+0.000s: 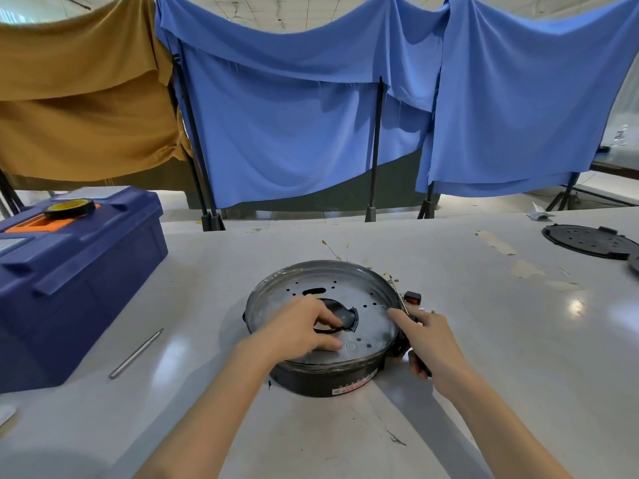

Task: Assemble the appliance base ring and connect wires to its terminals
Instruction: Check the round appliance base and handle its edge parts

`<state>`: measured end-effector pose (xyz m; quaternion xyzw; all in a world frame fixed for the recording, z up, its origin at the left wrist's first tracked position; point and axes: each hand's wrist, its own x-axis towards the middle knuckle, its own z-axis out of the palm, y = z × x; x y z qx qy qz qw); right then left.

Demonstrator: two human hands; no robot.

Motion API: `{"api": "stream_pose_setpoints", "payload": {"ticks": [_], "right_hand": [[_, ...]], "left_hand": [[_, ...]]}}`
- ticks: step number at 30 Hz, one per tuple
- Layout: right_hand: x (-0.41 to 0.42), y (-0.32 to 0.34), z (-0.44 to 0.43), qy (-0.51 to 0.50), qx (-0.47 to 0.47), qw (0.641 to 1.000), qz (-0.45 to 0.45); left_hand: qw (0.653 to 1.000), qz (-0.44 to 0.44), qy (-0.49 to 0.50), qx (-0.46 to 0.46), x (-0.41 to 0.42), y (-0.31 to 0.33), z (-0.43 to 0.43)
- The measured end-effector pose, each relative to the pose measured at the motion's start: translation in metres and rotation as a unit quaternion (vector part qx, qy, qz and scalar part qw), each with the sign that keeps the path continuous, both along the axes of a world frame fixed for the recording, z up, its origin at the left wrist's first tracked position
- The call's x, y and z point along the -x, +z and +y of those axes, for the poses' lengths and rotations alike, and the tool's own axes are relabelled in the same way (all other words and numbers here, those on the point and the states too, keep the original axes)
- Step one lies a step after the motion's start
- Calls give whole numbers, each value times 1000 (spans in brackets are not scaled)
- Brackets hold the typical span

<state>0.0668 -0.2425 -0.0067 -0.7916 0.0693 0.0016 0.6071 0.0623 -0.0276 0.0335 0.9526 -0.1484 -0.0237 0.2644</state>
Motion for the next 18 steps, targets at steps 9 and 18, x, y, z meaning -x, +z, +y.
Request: {"api": "stream_pose_setpoints", "payload": {"ticks": [9, 18], "right_hand": [[0, 1, -1, 9, -15, 1000, 6], [9, 1, -3, 35, -21, 999, 23]], "left_hand": [[1000, 4, 9, -20, -4, -10, 1], [998, 1, 9, -59, 10, -3, -1]]}}
